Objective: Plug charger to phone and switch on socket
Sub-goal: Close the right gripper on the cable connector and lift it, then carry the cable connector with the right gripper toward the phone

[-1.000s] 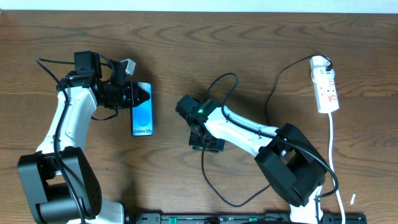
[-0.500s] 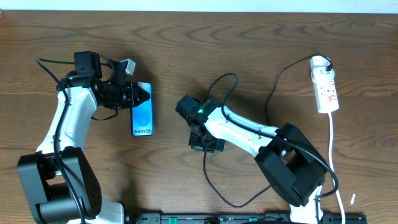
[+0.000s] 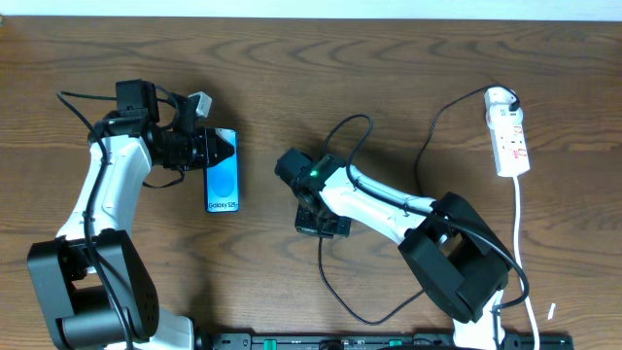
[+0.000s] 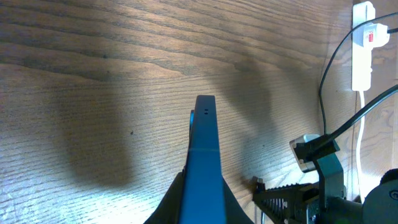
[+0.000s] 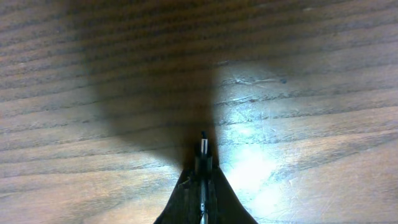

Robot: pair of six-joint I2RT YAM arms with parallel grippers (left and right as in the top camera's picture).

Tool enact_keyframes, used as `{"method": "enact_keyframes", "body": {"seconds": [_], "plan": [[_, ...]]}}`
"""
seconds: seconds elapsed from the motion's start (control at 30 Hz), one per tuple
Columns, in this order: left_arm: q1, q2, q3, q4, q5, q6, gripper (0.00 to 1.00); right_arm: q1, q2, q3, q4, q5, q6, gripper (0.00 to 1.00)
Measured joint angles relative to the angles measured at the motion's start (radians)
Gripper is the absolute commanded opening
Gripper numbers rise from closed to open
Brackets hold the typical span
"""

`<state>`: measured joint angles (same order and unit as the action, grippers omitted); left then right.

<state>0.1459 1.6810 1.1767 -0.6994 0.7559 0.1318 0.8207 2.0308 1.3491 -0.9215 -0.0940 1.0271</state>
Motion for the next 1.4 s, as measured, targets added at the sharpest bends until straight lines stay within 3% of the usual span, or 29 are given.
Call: {"method": "enact_keyframes", "body": {"seconds": [0.4,0.87,1.07,1.23,1.4], "plan": [[0.000,0.000,0.000,0.000,0.000,0.000,0.07,-0.080,-0.014,0.042,0.000,-0.039,-0.180,0.01],[0.000,0.000,0.000,0.000,0.000,-0.001,0.07,-0.123,-0.401,0.082,0.186,-0.074,-0.536,0.01],[0.000,0.000,0.000,0.002,0.034,0.000,0.08,-0.232,-0.414,0.082,0.252,-0.313,-0.630,0.01],[0.000,0.000,0.000,0.056,0.158,-0.001,0.07,-0.375,-0.414,0.082,0.313,-0.612,-0.713,0.01],[0.000,0.000,0.000,0.148,0.280,-0.039,0.07,-0.453,-0.414,0.082,0.317,-0.729,-0.772,0.01]]}}
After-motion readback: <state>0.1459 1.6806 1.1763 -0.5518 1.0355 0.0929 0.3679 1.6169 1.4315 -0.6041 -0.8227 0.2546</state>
